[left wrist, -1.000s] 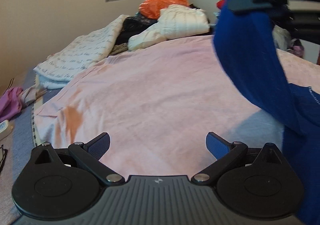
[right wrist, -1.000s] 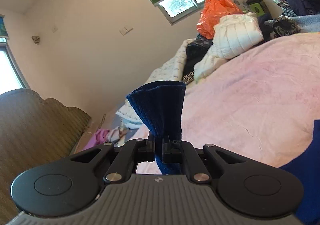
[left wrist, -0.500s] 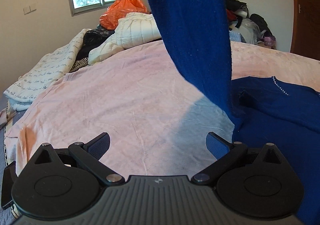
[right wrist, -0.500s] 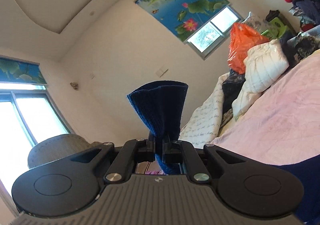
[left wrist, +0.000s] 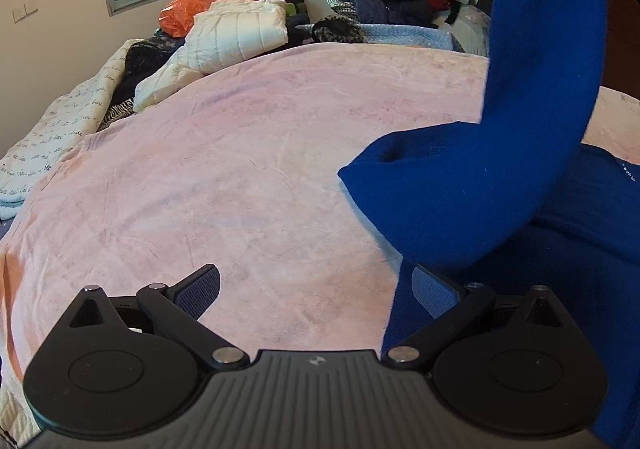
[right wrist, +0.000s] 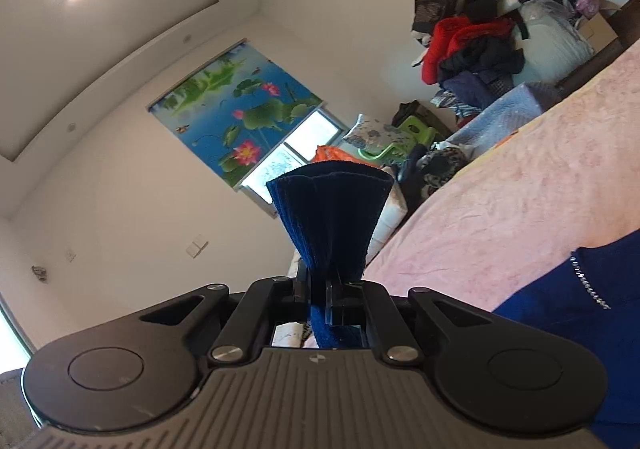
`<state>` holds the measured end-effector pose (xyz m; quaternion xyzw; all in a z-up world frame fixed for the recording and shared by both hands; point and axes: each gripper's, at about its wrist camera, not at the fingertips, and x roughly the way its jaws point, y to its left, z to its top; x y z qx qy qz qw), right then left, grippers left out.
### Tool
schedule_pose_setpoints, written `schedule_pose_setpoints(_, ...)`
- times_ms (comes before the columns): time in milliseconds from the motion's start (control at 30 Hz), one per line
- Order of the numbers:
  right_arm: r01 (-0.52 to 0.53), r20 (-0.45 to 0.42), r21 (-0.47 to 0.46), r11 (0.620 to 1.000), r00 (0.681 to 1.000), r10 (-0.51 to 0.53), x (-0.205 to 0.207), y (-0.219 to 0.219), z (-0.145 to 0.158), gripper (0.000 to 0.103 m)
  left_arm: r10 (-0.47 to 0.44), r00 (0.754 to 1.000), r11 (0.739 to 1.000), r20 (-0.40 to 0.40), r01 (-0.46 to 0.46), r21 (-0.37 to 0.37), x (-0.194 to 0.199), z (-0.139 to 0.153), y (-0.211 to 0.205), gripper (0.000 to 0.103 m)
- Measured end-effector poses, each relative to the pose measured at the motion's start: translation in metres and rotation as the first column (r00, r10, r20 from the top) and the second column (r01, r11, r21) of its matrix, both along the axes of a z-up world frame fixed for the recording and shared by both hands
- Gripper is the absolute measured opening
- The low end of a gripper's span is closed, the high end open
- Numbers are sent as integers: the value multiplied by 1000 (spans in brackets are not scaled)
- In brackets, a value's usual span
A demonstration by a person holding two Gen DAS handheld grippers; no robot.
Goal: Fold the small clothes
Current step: 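Lift the second sleeve with the right gripper and fold it over the body, then lower the held sleeve onto the sweater body with the right gripper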
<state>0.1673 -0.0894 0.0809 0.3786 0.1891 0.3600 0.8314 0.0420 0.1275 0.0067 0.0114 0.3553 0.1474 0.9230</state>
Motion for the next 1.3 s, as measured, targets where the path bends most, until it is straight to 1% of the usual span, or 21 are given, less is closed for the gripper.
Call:
schedule_pose_setpoints(167, 42, -57, 9, 999, 998, -41, 4, -17, -35, 10, -23, 1000, 999, -15, 23, 26, 9, -2, -15, 103)
schedule_pose_setpoints(400, 103, -84, -21, 994, 991, -104, 6, -43, -60, 10, -42, 999, 998, -19, 42, 37, 19, -2, -27, 103)
schedule_pose_setpoints(500, 135, -82, -52, 990, 987, -139, 3, -55, -68, 11, -54, 998, 998, -19, 55, 43, 23, -2, -33, 103)
schedule_pose_setpoints(700, 204, -54, -191, 960, 975, -218, -8, -76, -78, 11, -64, 997, 996, -31, 66, 66, 30, -4, -43, 103)
schedule_pose_setpoints(867, 239, -58, -337, 911, 960, -274, -9, -88, -94, 11, -71, 996, 994, -49, 75, 77, 33, -9, -50, 103)
schedule_pose_setpoints(967, 245, -86, -388, 889, 950, -299, -7, -95, -108, 11, -80, 995, 993, -54, 85, 80, 34, -11, -54, 103)
schedule_pose_setpoints(1100, 227, -121, -423, 877, 945, -304, 2, -95, -118, 11, -93, 994, 991, -56, 98, 93, 37, -11, -61, 103)
schedule_pose_setpoints(1167, 223, -86, -414, 882, 956, -282, 3, -92, -109, 11, -96, 994, 990, -54, 101, 99, 38, -11, -63, 103)
schedule_pose_setpoints(1233, 232, -14, -373, 898, 967, -256, -1, -91, -94, 10, -94, 994, 990, -50, 99, 104, 41, -9, -64, 103)
schedule_pose_setpoints(1300, 269, 63, -333, 904, 963, -264, -9, -97, -77, 10, -89, 995, 990, -43, 93, 102, 43, -7, -64, 103)
